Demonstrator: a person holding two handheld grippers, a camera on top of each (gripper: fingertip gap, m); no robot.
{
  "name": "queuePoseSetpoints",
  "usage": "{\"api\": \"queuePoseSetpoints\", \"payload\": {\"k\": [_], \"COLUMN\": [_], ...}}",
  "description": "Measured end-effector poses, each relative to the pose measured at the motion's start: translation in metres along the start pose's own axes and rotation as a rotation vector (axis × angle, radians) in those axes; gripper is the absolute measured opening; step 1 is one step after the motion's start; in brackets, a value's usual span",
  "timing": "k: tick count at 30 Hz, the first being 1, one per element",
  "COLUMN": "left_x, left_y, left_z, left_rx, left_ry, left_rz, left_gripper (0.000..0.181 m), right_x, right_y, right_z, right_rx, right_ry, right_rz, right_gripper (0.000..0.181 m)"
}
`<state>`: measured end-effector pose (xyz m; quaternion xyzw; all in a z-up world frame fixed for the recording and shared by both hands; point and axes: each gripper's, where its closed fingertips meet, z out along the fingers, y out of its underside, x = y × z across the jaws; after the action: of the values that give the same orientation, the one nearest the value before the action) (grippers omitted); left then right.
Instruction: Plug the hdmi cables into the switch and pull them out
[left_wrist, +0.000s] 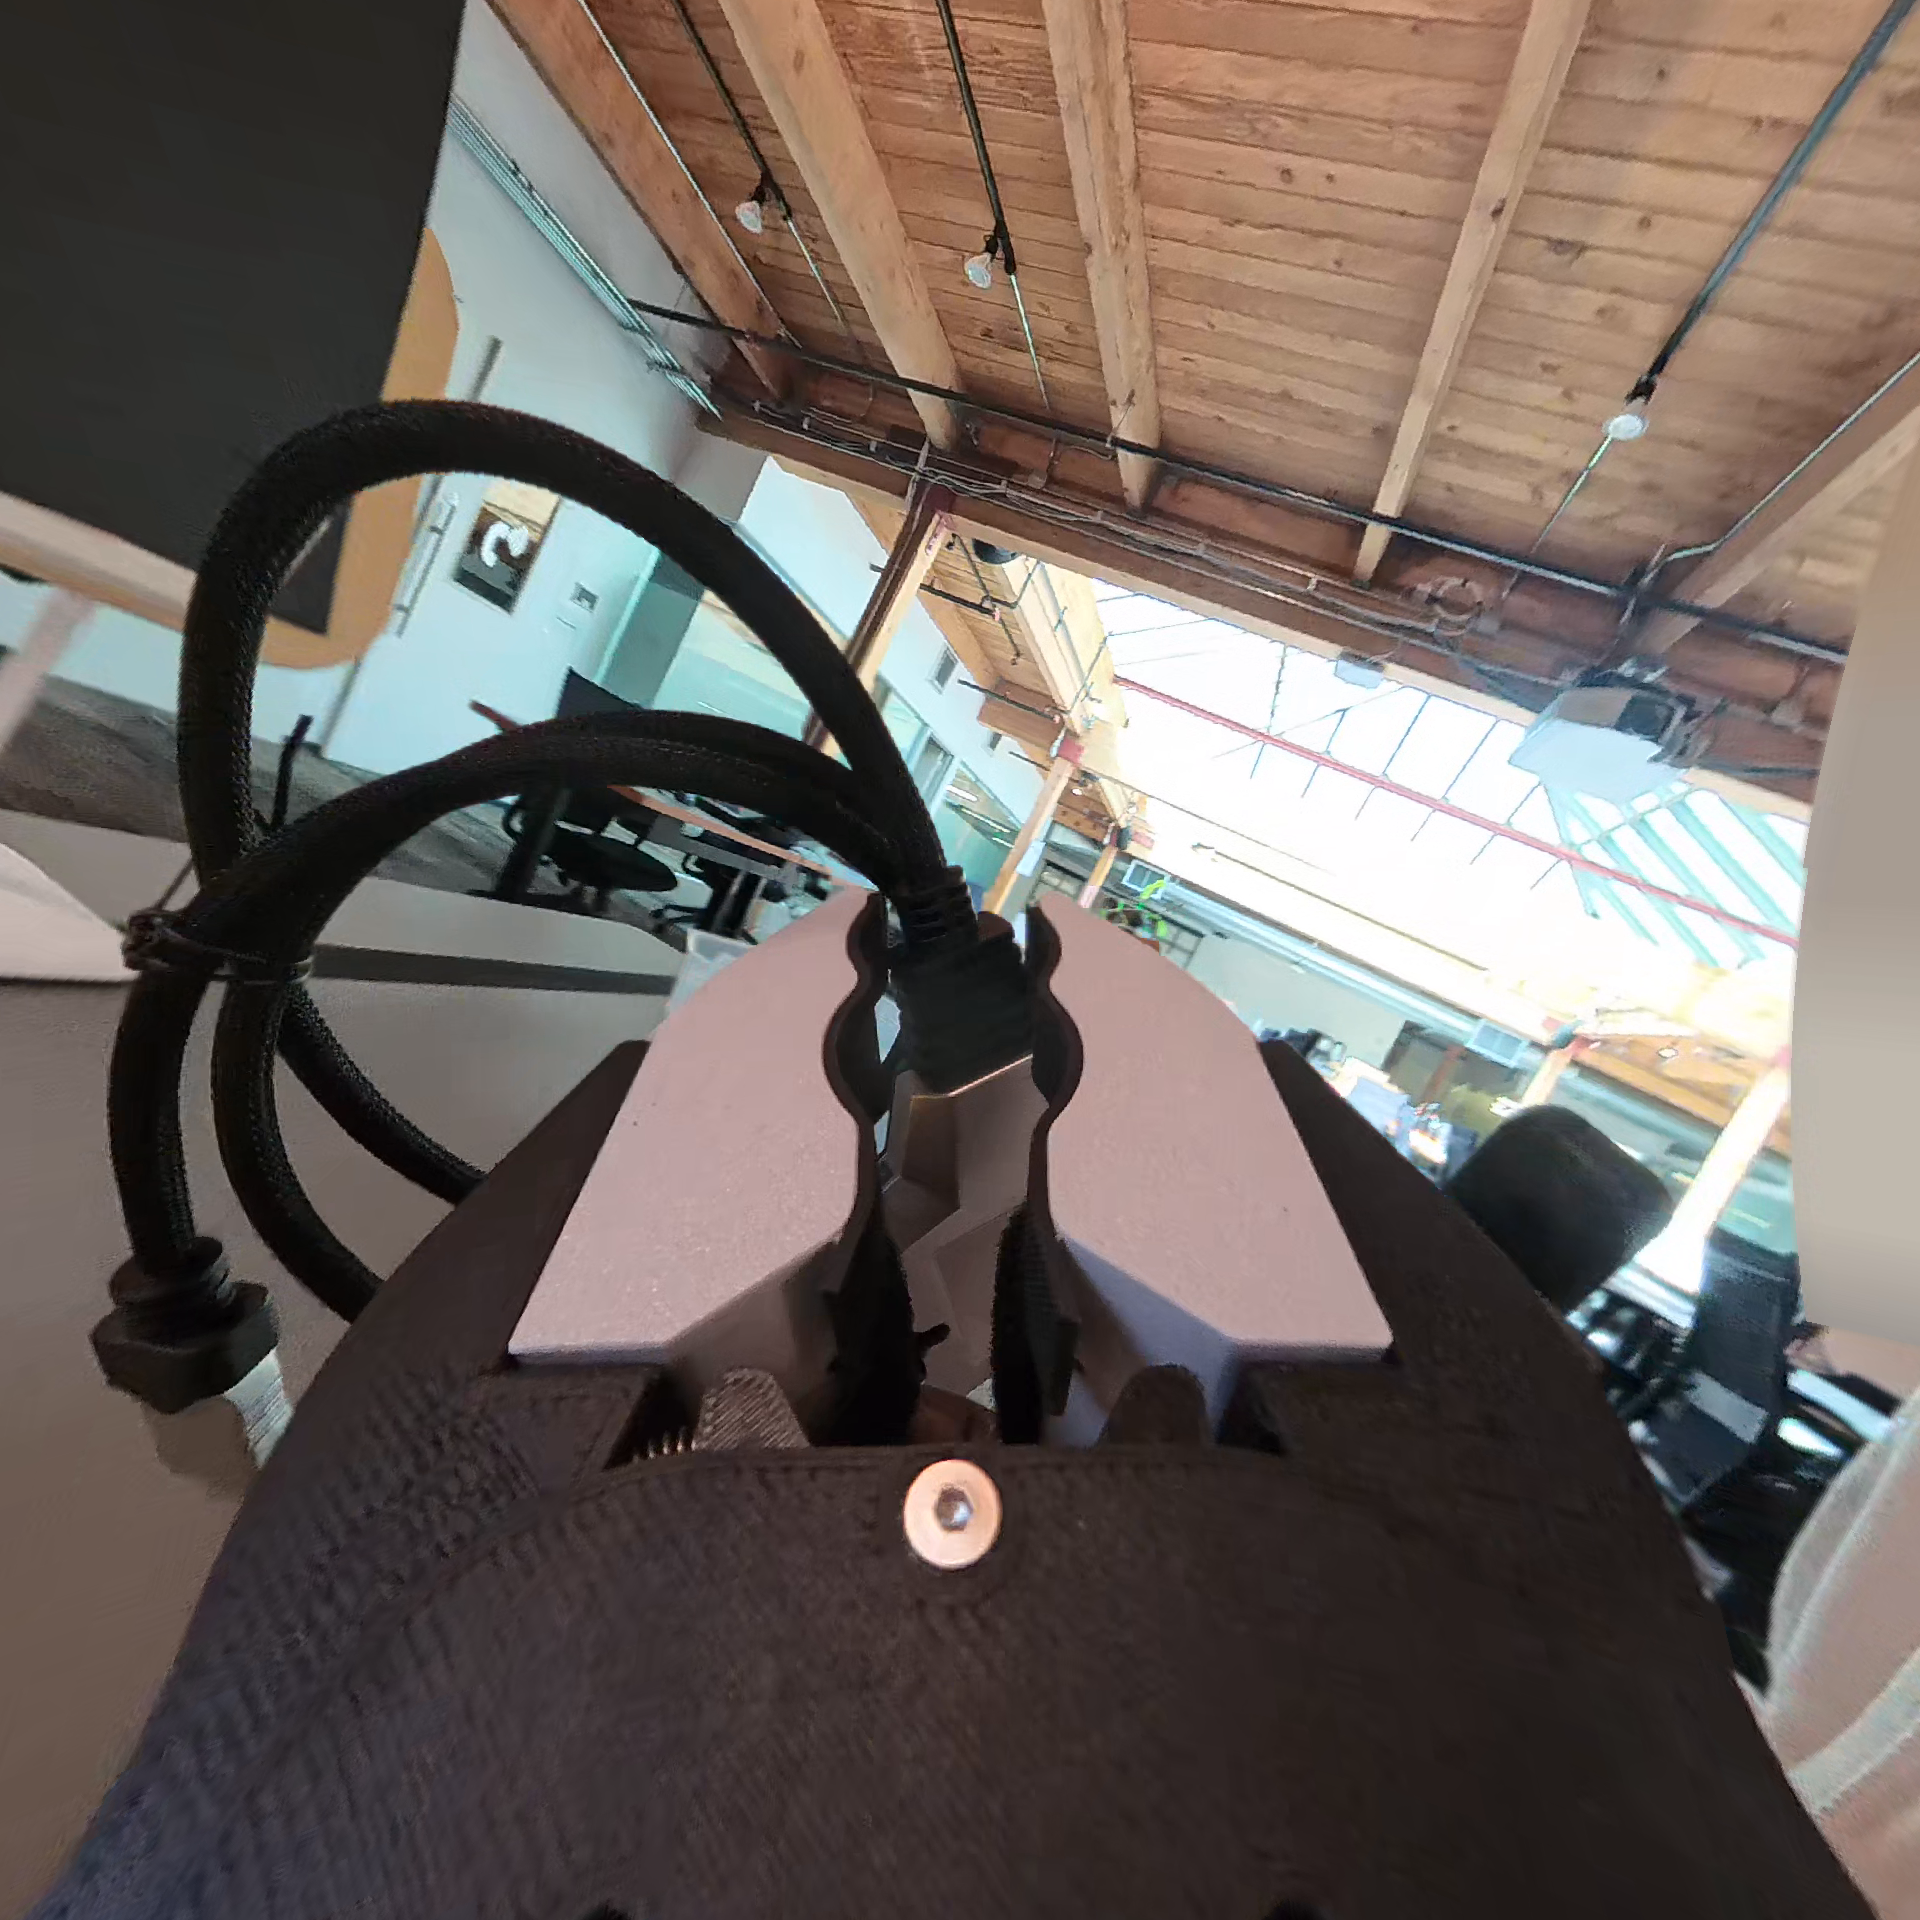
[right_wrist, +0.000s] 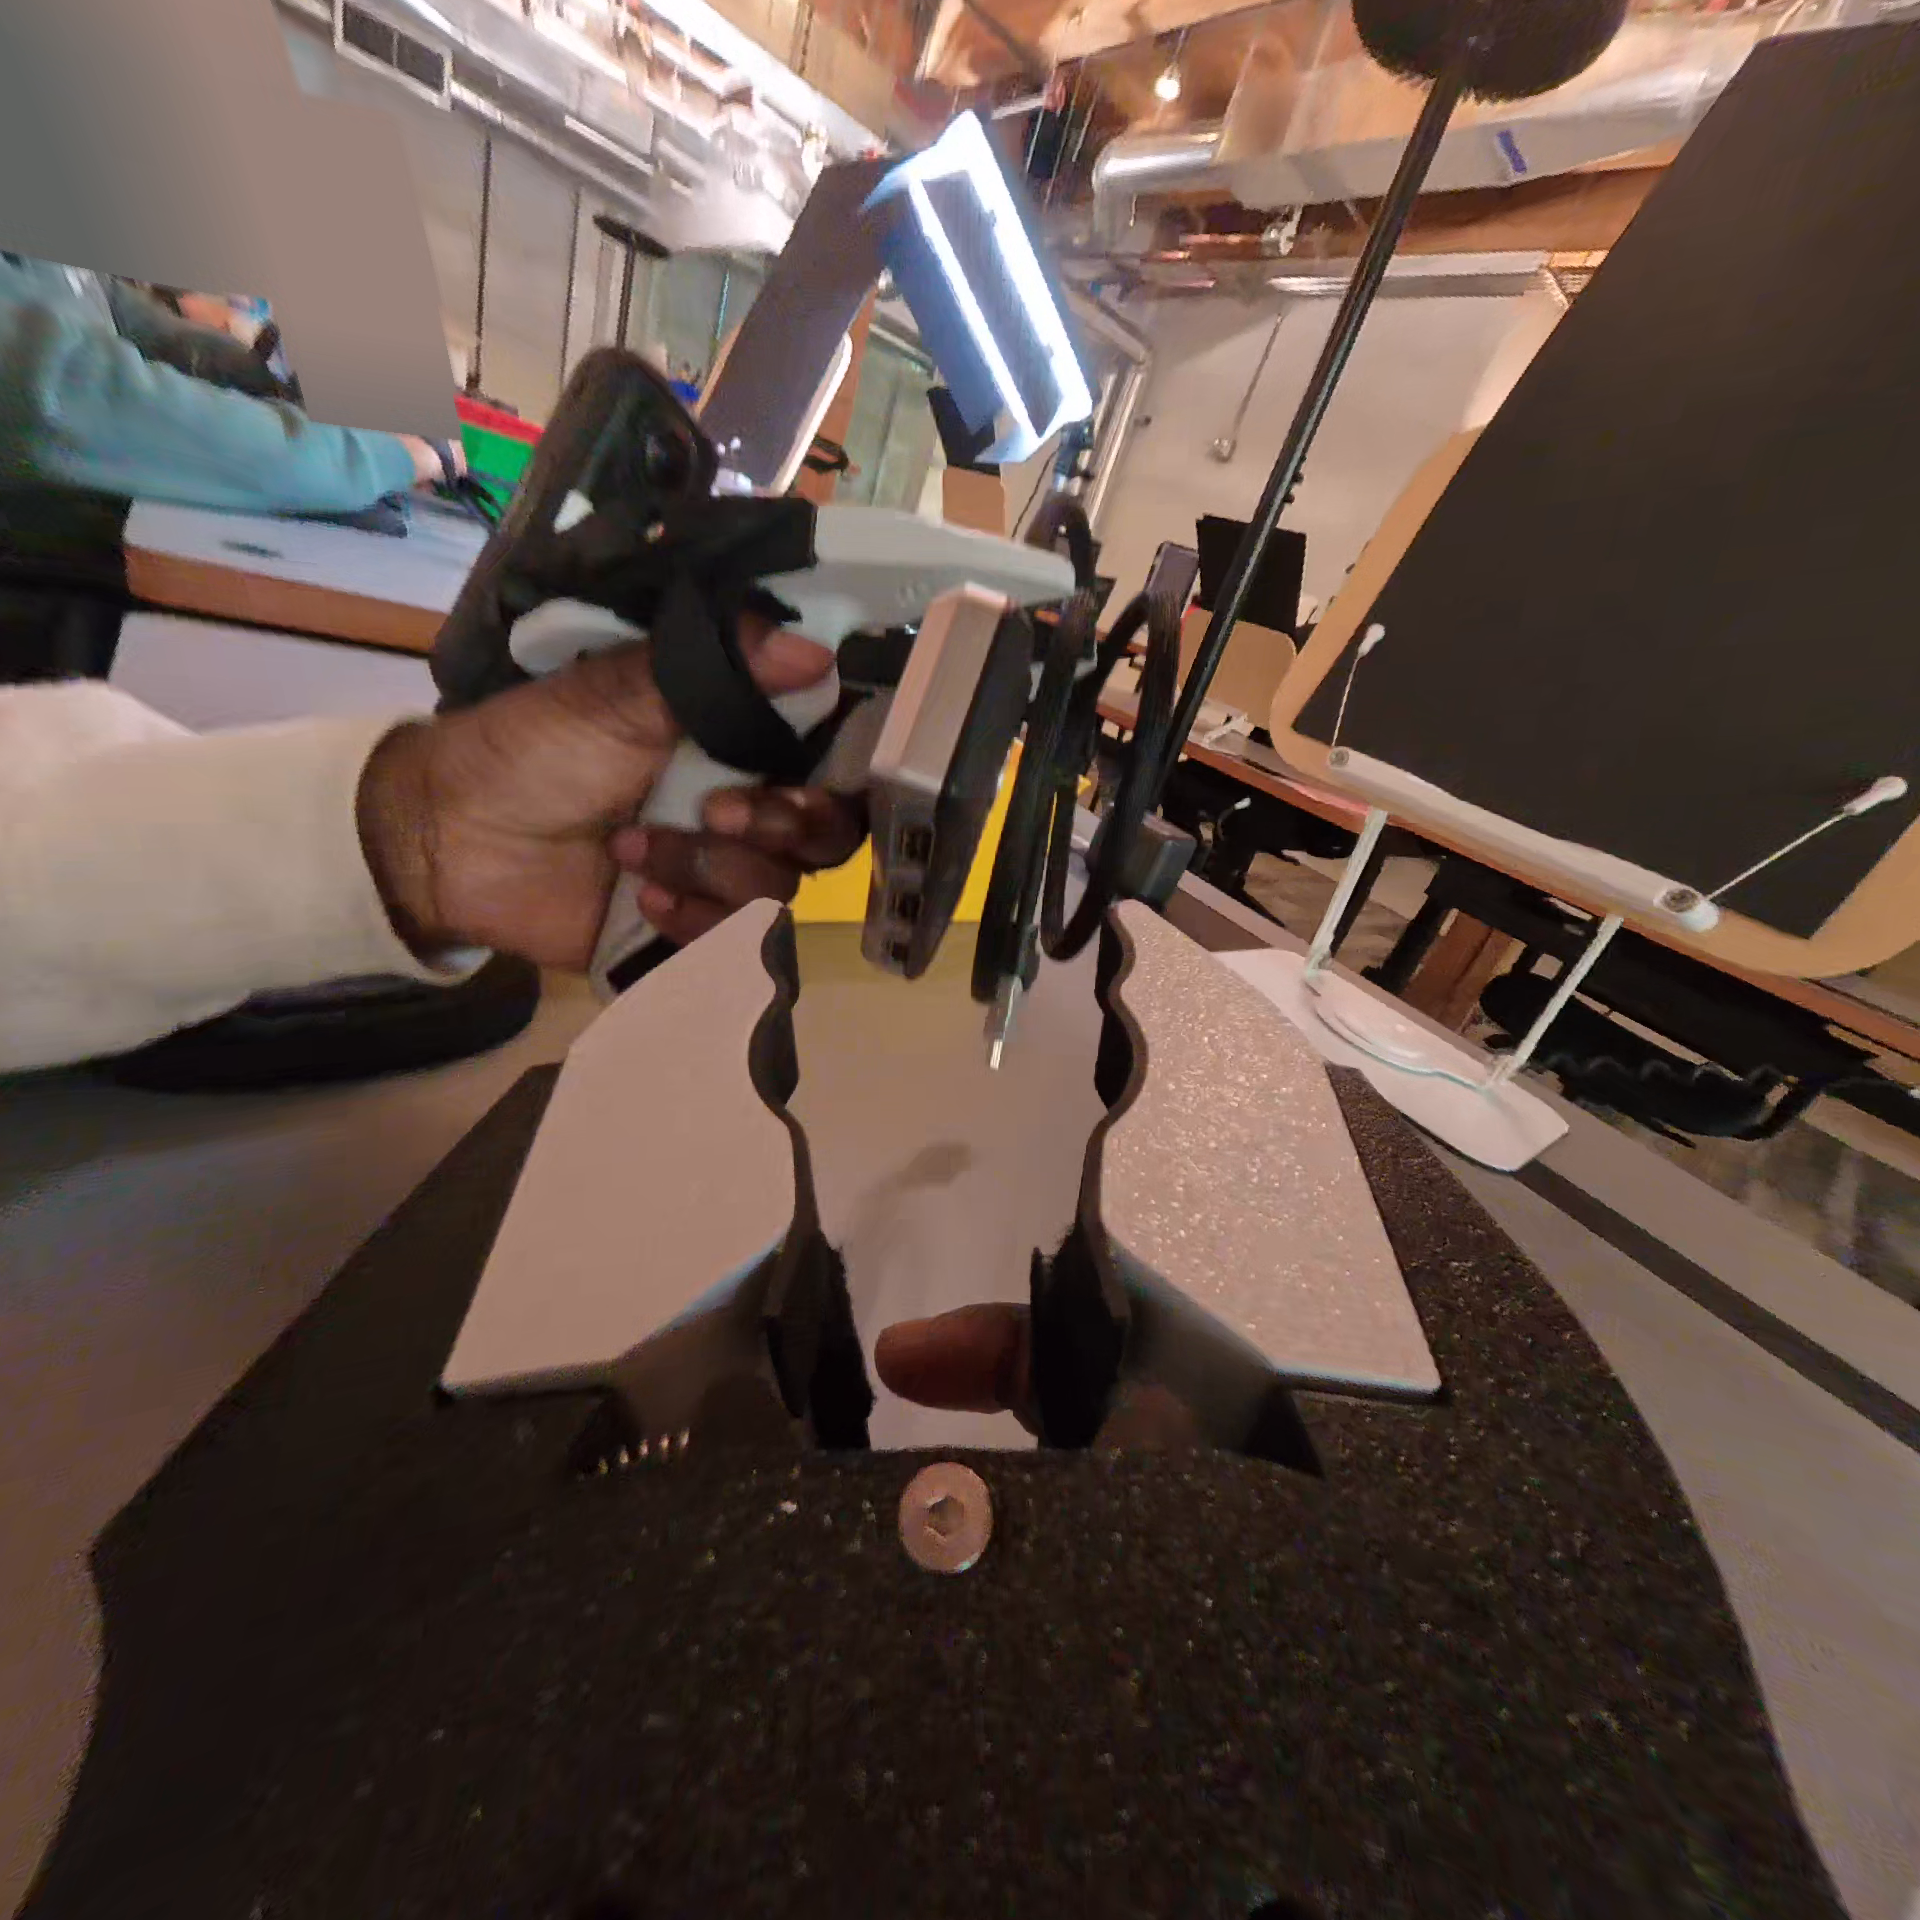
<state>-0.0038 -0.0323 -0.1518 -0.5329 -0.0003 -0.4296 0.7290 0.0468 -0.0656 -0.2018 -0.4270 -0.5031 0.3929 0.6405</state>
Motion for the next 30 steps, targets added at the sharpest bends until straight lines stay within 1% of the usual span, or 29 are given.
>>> {"api": "queuePoseSetpoints", "payload": {"k": [1,3,4,5,7,8,10,11,13,15,16,17,19,21,22,23,24,25,27,28,29,30], "left_x": [0.001,0.005,0.006,0.005,0.002,-0.002,-0.008,-0.010,-0.010,-0.011,-0.010,-0.010,-0.018,-0.029,-0.036,-0.044,-0.050,-0.053,-0.047,-0.040,-0.037,-0.036], "left_y": [0.005,0.013,0.016,0.017,0.018,0.020,0.025,0.028,0.030,0.026,0.025,0.027,0.032,0.038,0.043,0.050,0.057,0.064,0.076,0.079,0.079,0.079], "left_z": [0.002,0.005,0.006,0.005,0.003,0.000,-0.011,-0.018,-0.035,-0.051,-0.057,-0.063,-0.073,-0.077,-0.076,-0.075,-0.072,-0.067,-0.054,-0.048,-0.043,-0.041], "left_rx": [-0.006,-0.021,-0.029,-0.032,-0.066,-0.096,-0.181,-0.234,-0.296,-0.318,-0.347,-0.396,-0.544,-0.712,-0.796,-0.871,-0.914,-0.913,-0.859,-0.814,-0.780,-0.762], "left_ry": [0.007,0.018,0.021,0.016,0.005,-0.012,-0.042,-0.048,-0.070,-0.123,-0.146,-0.166,-0.215,-0.217,-0.200,-0.179,-0.152,-0.114,-0.011,0.019,0.028,0.030], "left_rz": [-0.019,-0.044,-0.053,-0.060,-0.091,-0.115,-0.158,-0.168,-0.136,0.002,0.123,0.292,0.762,1.259,1.446,1.574,1.652,1.690,1.679,1.652,1.615,1.551], "left_gripper": [0.024,0.024,0.024,0.025,0.025,0.025,0.039,0.043,0.048,0.049,0.049,0.050,0.050,0.050,0.050,0.051,0.052,0.052,0.051,0.043,0.025,0.025], "right_x": [-0.001,-0.004,-0.005,-0.004,0.000,0.003,0.006,0.007,0.008,0.009,0.009,0.009,0.008,0.005,0.002,0.000,-0.003,-0.006,-0.013,-0.016,-0.019,-0.019], "right_y": [-0.005,-0.005,-0.003,-0.001,0.000,0.000,0.006,0.009,0.013,0.018,0.022,0.024,0.029,0.031,0.032,0.032,0.033,0.033,0.035,0.034,0.032,0.027], "right_z": [0.004,0.012,0.016,0.018,0.018,0.017,0.015,0.015,0.015,0.016,0.016,0.017,0.018,0.020,0.021,0.022,0.023,0.024,0.024,0.025,0.026,0.027], "right_rx": [0.021,0.010,-0.013,-0.034,-0.067,-0.090,-0.184,-0.235,-0.301,-0.366,-0.399,-0.427,-0.466,-0.489,-0.497,-0.503,-0.510,-0.517,-0.535,-0.537,-0.530,-0.513], "right_ry": [0.004,0.012,0.019,0.038,0.066,0.091,0.106,0.107,0.113,0.097,0.079,0.065,0.030,-0.009,-0.032,-0.052,-0.072,-0.097,-0.145,-0.162,-0.169,-0.158], "right_rz": [0.016,0.004,-0.021,-0.066,-0.177,-0.251,-0.455,-0.553,-0.728,-0.844,-0.879,-0.909,-0.949,-0.966,-0.972,-0.976,-0.977,-0.976,-0.975,-0.973,-0.960,-0.949], "right_gripper": [0.055,0.050,0.035,0.027,0.025,0.023,0.022,0.022,0.022,0.022,0.022,0.021,0.022,0.022,0.021,0.022,0.021,0.021,0.022,0.021,0.021,0.022]}}
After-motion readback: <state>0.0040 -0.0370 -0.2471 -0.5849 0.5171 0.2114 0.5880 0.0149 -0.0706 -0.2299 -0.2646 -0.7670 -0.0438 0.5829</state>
